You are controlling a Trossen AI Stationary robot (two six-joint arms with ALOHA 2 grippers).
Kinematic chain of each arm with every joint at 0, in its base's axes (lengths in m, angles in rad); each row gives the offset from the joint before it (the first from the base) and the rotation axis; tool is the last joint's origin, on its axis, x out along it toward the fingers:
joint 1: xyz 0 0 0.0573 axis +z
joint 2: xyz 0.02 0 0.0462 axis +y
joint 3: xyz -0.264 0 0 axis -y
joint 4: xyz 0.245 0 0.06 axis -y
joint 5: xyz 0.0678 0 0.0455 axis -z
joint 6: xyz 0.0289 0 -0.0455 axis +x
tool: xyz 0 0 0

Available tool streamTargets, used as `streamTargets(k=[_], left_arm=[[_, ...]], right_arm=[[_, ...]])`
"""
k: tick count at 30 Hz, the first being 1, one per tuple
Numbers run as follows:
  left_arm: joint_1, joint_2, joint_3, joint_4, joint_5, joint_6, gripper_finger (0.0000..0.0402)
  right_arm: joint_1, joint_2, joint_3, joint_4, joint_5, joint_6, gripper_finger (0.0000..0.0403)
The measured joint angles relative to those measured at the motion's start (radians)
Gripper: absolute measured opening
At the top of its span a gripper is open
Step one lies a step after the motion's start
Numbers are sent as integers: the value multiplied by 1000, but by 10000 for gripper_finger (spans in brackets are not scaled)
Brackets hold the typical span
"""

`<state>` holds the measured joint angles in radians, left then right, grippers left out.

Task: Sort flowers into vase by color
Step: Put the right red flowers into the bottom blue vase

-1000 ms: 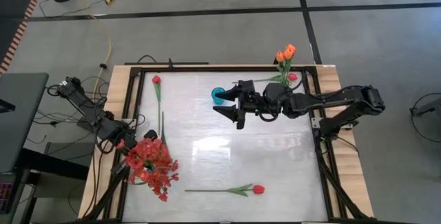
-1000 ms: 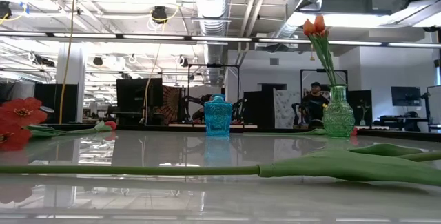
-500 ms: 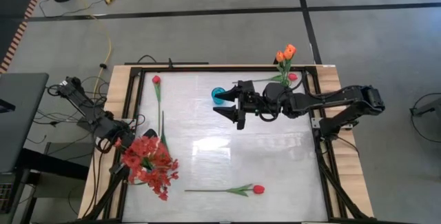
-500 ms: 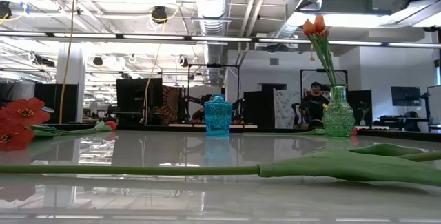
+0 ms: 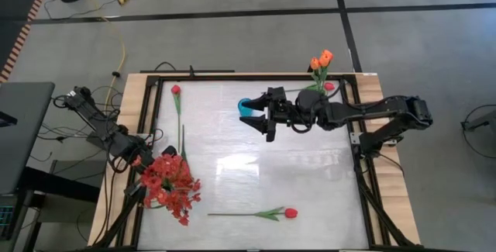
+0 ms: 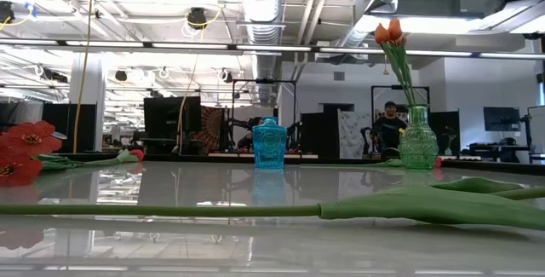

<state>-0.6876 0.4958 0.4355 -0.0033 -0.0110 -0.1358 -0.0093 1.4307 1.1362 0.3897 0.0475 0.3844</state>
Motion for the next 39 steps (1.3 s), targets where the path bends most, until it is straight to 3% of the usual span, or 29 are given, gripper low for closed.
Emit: streamTargets(k=[3,10,16,30,39], left_arm=[[-4,-21,-15,27,-11,13,1],[-17,-190,-196,194,-67,-27,0],[-17,-276,-248,169,-68,-72,0],[-17,-280,-262,125,-55,-87,0],[-17,-280,-262,87,-53,-6,0]], right_arm=[[0,0,0,0,0,0,321],[0,0,0,-3,-22,0,321],[0,0,0,-13,-23,0,321],[0,0,0,-19,-25,0,321],[2,0,0,-26,-25,31,321]])
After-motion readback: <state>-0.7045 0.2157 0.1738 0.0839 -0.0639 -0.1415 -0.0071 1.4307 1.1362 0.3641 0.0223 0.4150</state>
